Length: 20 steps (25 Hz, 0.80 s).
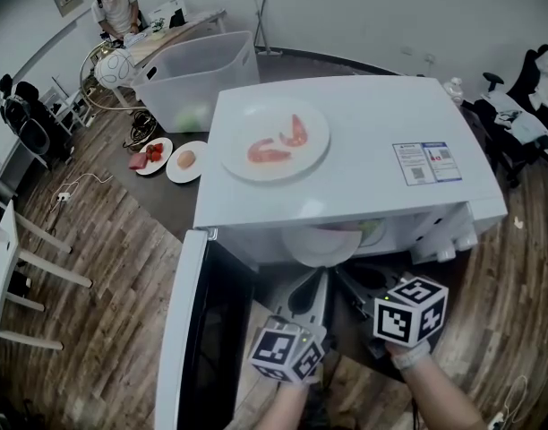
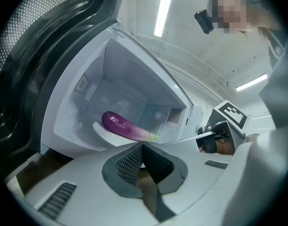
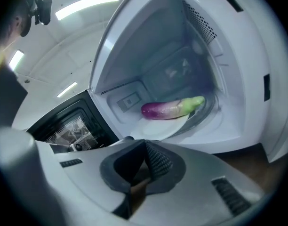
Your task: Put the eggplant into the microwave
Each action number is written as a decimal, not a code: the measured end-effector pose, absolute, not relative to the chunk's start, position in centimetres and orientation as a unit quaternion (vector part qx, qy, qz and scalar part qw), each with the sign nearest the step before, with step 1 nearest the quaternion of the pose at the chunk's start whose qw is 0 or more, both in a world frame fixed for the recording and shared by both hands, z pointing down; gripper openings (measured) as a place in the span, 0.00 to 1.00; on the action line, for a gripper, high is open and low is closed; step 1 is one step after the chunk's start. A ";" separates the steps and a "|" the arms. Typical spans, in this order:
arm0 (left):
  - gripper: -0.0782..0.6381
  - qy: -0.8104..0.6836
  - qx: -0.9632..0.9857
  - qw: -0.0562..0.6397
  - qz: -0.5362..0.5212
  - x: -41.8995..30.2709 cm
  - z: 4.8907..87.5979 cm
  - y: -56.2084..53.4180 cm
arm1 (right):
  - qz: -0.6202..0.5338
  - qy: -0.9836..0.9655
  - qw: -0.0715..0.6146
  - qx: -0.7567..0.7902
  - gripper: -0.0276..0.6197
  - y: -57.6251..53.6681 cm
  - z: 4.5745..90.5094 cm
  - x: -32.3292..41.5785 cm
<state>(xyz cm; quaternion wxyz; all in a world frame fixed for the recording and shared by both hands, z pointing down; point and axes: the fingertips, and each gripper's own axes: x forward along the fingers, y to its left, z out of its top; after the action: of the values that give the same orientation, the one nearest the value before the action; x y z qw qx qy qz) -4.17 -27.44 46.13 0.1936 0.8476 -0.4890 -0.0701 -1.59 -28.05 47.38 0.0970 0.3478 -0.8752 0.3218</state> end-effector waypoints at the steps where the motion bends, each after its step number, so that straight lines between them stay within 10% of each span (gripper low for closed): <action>1: 0.11 -0.489 0.847 0.194 -0.070 -4.2 46.2 -27.5 | 0.322 -0.875 0.097 0.348 0.05 -28.1 47.4 -1.6; 20: 0.11 -0.500 0.841 0.201 -0.060 -5.0 46.7 -29.1 | 0.336 -0.866 0.084 0.361 0.05 -29.8 48.2 -1.5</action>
<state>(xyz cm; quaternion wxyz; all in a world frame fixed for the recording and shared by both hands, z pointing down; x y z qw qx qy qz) -5.04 -29.11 46.66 0.2007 0.8405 -0.4997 -0.0597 -1.47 -29.85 48.24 0.0838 0.3607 -0.8660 0.3360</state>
